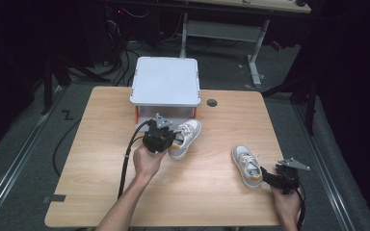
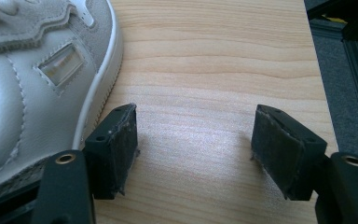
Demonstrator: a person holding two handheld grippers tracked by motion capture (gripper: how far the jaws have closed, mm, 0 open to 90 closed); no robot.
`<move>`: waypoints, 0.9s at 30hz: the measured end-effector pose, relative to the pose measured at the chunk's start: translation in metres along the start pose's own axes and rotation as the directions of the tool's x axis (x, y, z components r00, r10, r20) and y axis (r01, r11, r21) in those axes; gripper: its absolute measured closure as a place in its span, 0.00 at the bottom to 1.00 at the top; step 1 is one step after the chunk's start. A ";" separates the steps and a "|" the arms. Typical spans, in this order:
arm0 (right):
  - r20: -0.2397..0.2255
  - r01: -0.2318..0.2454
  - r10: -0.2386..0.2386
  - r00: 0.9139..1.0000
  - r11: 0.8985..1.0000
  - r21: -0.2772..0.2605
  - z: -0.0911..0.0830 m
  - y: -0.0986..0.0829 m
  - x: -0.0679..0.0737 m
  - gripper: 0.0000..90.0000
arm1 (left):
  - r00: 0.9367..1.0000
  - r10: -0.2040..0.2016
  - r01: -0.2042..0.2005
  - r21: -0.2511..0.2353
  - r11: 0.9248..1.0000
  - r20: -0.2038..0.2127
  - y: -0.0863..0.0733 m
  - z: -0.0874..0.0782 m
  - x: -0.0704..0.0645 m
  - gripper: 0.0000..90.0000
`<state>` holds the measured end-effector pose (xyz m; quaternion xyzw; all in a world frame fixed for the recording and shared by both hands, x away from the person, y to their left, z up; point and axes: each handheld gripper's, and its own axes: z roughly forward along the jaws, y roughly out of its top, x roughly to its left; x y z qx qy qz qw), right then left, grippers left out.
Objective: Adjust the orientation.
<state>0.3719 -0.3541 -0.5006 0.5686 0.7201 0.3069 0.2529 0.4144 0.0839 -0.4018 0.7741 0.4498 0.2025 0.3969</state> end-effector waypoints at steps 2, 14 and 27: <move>0.000 0.000 0.000 1.000 1.000 0.000 0.000 0.000 0.000 0.35 | 1.000 -0.002 0.002 -0.004 1.000 -0.006 -0.004 -0.004 0.000 0.94; 0.000 0.002 -0.002 1.000 1.000 -0.001 0.000 0.000 0.000 0.35 | 0.999 -0.007 0.007 0.007 1.000 -0.042 -0.022 -0.012 0.005 0.94; 0.000 0.003 -0.003 1.000 1.000 -0.001 0.000 0.000 0.000 0.35 | 0.995 -0.042 0.043 0.014 0.999 -0.087 -0.044 -0.015 0.006 0.94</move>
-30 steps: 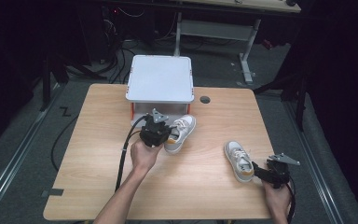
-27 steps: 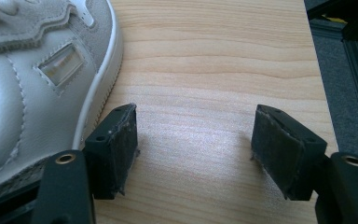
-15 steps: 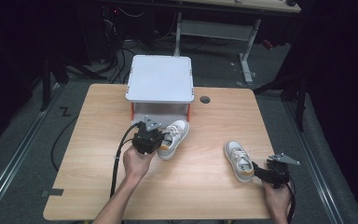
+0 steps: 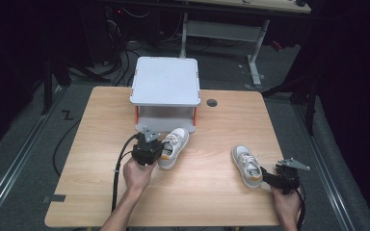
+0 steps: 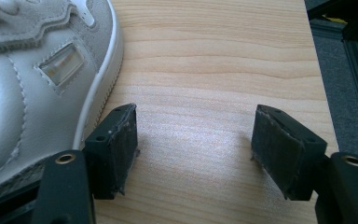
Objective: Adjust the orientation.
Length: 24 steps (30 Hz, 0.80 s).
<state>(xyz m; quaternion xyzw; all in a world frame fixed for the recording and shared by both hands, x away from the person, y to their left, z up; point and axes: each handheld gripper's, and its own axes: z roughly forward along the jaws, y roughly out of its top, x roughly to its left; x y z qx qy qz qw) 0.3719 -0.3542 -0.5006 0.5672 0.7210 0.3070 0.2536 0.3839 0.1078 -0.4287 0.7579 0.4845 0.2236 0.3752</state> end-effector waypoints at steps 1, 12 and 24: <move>0.000 -0.001 0.001 1.000 1.000 0.000 0.000 0.000 0.000 0.35 | 1.000 -0.005 0.006 0.000 1.000 -0.007 -0.002 0.000 -0.001 0.93; 0.000 -0.001 0.001 1.000 1.000 0.000 0.000 0.000 0.000 0.35 | 0.999 -0.017 0.018 0.040 0.999 -0.048 -0.019 0.005 -0.008 0.93; 0.000 0.003 -0.003 1.000 1.000 -0.002 0.000 0.000 0.000 0.35 | 1.000 -0.007 0.010 0.088 0.996 -0.029 -0.027 0.011 -0.017 0.90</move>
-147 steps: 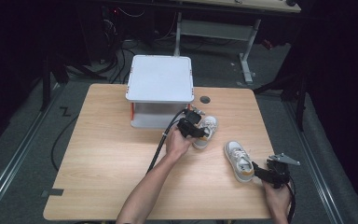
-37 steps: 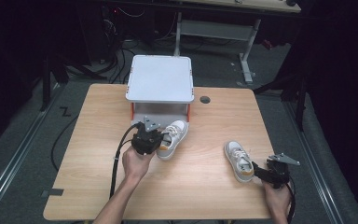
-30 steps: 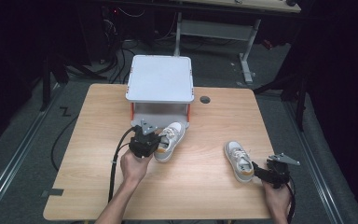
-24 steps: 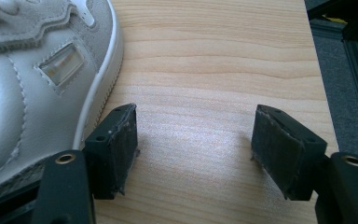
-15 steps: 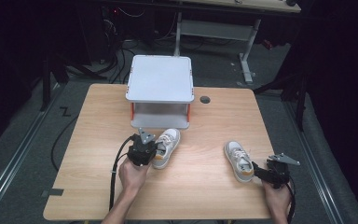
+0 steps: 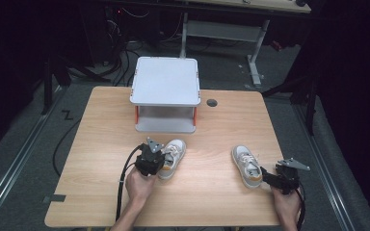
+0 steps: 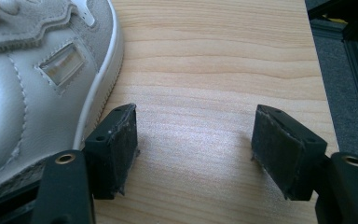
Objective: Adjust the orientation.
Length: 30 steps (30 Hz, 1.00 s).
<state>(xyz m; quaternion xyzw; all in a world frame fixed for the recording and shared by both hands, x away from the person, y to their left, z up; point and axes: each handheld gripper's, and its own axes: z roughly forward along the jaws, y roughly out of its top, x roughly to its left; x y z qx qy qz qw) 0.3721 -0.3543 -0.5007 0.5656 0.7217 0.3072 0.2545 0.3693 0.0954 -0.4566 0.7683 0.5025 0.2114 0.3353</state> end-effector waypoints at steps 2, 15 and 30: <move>0.000 -0.001 0.001 1.000 1.000 0.001 0.000 0.000 0.000 0.35 | 1.000 -0.008 0.008 0.002 1.000 0.012 0.000 -0.001 -0.002 0.89; 0.000 -0.001 0.001 1.000 1.000 0.000 0.000 0.000 0.000 0.35 | 0.995 -0.048 0.050 -0.027 0.998 0.088 -0.007 -0.003 -0.002 0.80; -0.001 0.002 -0.002 1.000 1.000 0.000 0.000 0.000 0.000 0.35 | 0.984 -0.106 0.122 -0.105 0.987 0.143 -0.006 -0.012 0.016 0.46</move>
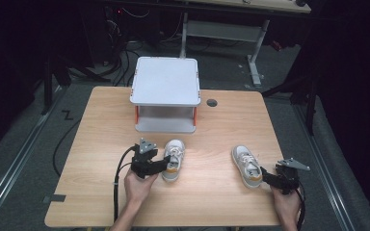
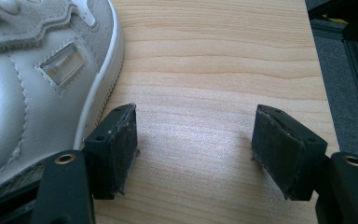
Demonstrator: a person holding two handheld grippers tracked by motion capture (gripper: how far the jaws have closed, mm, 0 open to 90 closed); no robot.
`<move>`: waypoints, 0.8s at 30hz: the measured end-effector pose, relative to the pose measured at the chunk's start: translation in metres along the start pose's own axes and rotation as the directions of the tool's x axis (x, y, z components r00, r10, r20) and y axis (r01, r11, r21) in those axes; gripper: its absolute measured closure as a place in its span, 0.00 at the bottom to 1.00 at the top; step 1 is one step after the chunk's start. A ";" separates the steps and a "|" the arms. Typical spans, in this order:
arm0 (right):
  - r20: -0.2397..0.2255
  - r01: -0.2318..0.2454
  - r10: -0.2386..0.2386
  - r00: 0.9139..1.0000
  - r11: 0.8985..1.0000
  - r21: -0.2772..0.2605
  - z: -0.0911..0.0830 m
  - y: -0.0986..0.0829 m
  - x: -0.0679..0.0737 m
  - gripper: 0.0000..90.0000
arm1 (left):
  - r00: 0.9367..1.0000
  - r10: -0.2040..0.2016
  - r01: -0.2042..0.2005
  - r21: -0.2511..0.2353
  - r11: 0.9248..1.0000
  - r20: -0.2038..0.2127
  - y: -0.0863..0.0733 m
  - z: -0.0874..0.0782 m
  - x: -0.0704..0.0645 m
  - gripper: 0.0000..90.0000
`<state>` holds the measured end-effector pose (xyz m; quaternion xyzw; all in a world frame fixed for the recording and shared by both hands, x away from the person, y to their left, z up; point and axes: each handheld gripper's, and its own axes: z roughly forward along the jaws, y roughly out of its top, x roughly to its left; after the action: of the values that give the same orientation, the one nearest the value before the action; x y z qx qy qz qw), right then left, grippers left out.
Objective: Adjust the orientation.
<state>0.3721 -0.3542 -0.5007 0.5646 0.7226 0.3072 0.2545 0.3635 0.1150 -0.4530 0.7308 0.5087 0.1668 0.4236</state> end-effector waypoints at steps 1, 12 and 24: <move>0.000 0.000 0.000 1.000 1.000 0.000 0.000 0.000 0.000 0.35 | 1.000 -0.004 0.004 -0.004 1.000 -0.003 0.000 -0.001 0.002 0.45; -0.003 0.002 -0.002 1.000 1.000 0.000 0.000 0.000 0.000 0.35 | 0.997 -0.072 0.070 -0.046 0.996 -0.037 -0.001 -0.018 0.032 0.42; -0.007 0.004 -0.004 1.000 1.000 0.000 0.000 0.001 0.000 0.36 | 0.985 -0.114 0.110 -0.036 0.993 -0.126 -0.020 -0.016 0.059 0.40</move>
<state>0.3726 -0.3538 -0.5006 0.5622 0.7246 0.3085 0.2525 0.3655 0.1772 -0.4705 0.6826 0.5726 0.1966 0.4092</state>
